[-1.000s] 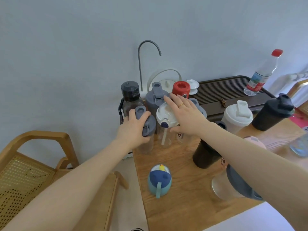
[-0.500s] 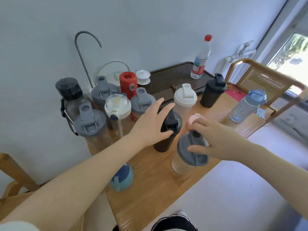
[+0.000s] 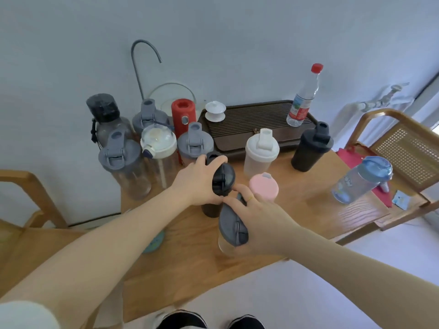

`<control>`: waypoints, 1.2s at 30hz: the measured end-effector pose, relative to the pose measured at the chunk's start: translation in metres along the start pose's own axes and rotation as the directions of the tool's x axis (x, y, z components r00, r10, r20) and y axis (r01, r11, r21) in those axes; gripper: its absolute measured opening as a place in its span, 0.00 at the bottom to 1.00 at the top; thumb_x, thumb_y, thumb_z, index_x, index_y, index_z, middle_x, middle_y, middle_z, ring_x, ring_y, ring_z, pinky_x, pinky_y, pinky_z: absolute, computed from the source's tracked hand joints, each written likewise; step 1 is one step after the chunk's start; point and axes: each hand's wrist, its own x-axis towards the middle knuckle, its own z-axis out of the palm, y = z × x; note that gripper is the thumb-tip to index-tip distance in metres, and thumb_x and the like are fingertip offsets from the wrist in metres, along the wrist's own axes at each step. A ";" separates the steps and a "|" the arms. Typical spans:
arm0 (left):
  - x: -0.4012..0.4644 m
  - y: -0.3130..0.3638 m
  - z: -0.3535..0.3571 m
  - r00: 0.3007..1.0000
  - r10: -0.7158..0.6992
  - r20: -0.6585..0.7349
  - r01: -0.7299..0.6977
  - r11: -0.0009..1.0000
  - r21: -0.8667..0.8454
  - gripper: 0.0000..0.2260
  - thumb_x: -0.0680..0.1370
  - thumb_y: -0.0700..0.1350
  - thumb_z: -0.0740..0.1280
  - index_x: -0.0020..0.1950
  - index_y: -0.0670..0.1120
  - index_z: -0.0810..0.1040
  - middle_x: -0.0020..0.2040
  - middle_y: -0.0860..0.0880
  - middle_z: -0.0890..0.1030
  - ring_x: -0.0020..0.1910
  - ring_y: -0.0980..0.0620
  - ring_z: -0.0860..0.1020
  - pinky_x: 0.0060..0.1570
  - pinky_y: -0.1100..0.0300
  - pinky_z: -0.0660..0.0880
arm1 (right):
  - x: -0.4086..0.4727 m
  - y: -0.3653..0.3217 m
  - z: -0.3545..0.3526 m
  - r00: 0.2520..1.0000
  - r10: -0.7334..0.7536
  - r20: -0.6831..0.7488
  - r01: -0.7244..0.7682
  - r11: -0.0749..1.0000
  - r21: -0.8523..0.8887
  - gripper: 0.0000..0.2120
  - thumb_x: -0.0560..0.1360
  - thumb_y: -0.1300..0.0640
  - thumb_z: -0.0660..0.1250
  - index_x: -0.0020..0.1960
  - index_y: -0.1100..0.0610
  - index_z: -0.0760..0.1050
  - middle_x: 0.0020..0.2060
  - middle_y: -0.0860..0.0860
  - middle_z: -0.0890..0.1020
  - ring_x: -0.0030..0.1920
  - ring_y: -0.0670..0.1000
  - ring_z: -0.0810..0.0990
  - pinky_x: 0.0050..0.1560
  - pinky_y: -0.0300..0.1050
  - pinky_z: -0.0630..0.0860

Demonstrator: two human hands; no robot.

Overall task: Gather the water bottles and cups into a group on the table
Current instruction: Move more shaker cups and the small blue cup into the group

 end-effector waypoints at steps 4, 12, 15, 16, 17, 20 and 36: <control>-0.027 -0.006 -0.017 0.993 -0.062 -0.098 0.055 0.996 -0.072 0.38 0.63 0.57 0.72 0.67 0.59 0.55 0.63 0.46 0.67 0.57 0.43 0.73 0.50 0.51 0.75 | 0.003 0.004 0.002 0.998 -0.002 -0.065 0.006 0.998 0.070 0.41 0.62 0.39 0.70 0.69 0.48 0.54 0.69 0.51 0.56 0.63 0.56 0.68 0.51 0.49 0.78; -0.106 -0.025 -0.075 0.952 -0.102 -0.289 0.098 0.995 -0.029 0.38 0.63 0.52 0.74 0.67 0.58 0.58 0.64 0.50 0.66 0.55 0.48 0.72 0.47 0.57 0.71 | 0.066 -0.003 -0.031 0.981 -0.048 -0.188 0.069 0.991 0.111 0.36 0.62 0.41 0.70 0.64 0.50 0.60 0.66 0.53 0.59 0.58 0.59 0.71 0.48 0.50 0.73; -0.126 -0.038 -0.084 0.935 -0.149 -0.322 0.132 0.989 -0.072 0.37 0.62 0.51 0.75 0.66 0.60 0.59 0.64 0.52 0.67 0.55 0.50 0.72 0.47 0.58 0.71 | 0.095 -0.015 -0.031 0.986 -0.070 -0.152 0.084 0.993 0.089 0.37 0.63 0.41 0.71 0.65 0.51 0.60 0.67 0.55 0.59 0.58 0.61 0.72 0.52 0.55 0.76; -0.131 -0.043 -0.086 0.928 -0.165 -0.335 0.136 0.985 -0.108 0.37 0.62 0.51 0.75 0.66 0.60 0.60 0.63 0.52 0.68 0.54 0.50 0.72 0.47 0.58 0.71 | 0.102 -0.019 -0.030 0.987 -0.079 -0.138 0.092 0.992 0.083 0.37 0.63 0.41 0.71 0.66 0.52 0.60 0.67 0.56 0.59 0.58 0.62 0.72 0.53 0.56 0.76; -0.136 -0.047 -0.089 0.920 -0.175 -0.351 0.130 0.980 -0.148 0.36 0.62 0.50 0.75 0.65 0.60 0.61 0.62 0.53 0.69 0.54 0.51 0.72 0.48 0.57 0.71 | 0.107 -0.024 -0.028 0.988 -0.085 -0.126 0.095 0.993 0.076 0.38 0.63 0.41 0.71 0.67 0.52 0.59 0.68 0.56 0.58 0.58 0.62 0.72 0.54 0.57 0.76; -0.147 -0.060 -0.096 0.896 -0.186 -0.404 0.096 0.968 -0.232 0.35 0.61 0.52 0.75 0.63 0.61 0.62 0.60 0.53 0.71 0.55 0.51 0.72 0.51 0.58 0.70 | 0.116 -0.033 -0.024 0.991 -0.091 -0.103 0.094 0.995 0.030 0.38 0.66 0.42 0.70 0.69 0.52 0.57 0.72 0.56 0.55 0.62 0.63 0.69 0.57 0.58 0.74; -0.172 -0.138 -0.119 0.923 -0.118 -0.367 0.075 0.989 -0.130 0.36 0.63 0.51 0.75 0.66 0.60 0.60 0.61 0.52 0.69 0.52 0.52 0.71 0.47 0.59 0.69 | 0.123 -0.148 0.001 0.968 -0.252 0.005 0.252 0.967 -0.046 0.30 0.71 0.38 0.64 0.66 0.54 0.62 0.59 0.53 0.72 0.56 0.57 0.74 0.50 0.51 0.75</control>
